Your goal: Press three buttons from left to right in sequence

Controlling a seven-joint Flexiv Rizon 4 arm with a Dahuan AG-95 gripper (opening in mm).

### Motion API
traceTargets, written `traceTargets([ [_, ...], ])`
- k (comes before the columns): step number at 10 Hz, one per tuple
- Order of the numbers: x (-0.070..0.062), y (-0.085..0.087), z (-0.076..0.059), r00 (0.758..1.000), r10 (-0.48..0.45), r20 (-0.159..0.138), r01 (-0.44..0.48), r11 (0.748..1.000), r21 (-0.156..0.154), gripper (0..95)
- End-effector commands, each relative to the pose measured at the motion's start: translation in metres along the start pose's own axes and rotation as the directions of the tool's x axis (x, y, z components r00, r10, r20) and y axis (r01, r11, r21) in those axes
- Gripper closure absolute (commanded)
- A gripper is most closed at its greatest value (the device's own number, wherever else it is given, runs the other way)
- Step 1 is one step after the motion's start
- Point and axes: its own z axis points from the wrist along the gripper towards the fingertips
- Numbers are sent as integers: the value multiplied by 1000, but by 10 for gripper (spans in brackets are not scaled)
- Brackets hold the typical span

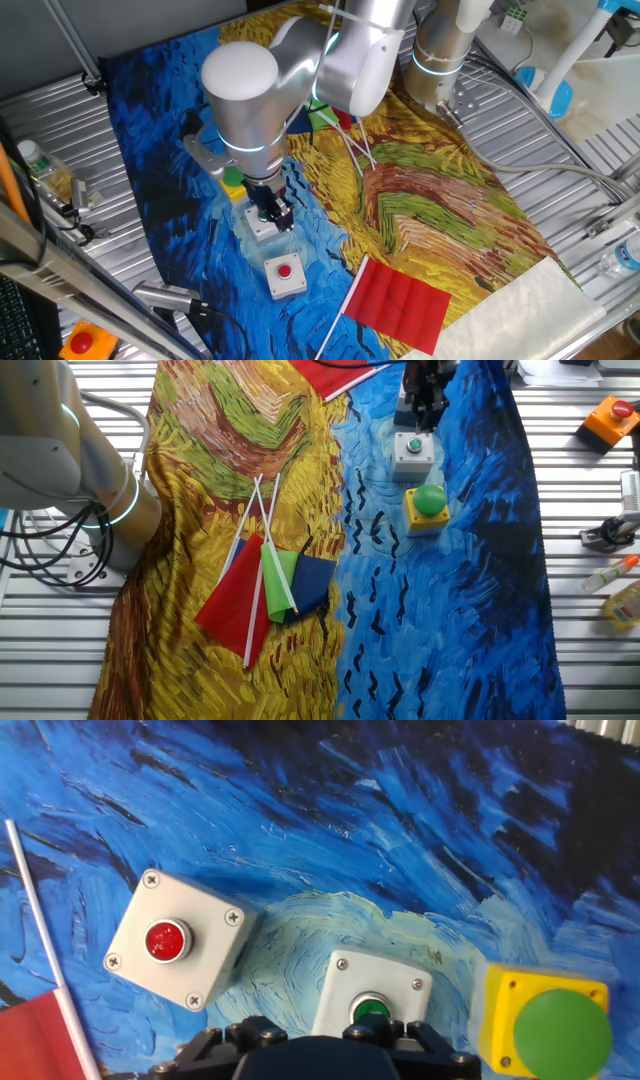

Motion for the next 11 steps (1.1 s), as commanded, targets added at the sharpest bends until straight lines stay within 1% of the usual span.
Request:
traceTargets([
  [1, 1, -1, 5, 1000, -3, 6, 3, 1000, -3, 380],
  [7, 2, -2, 20, 1000, -6, 19, 6, 1000, -3, 380],
  [11, 2, -1, 25, 1000, -7, 23, 7, 1000, -4, 380],
])
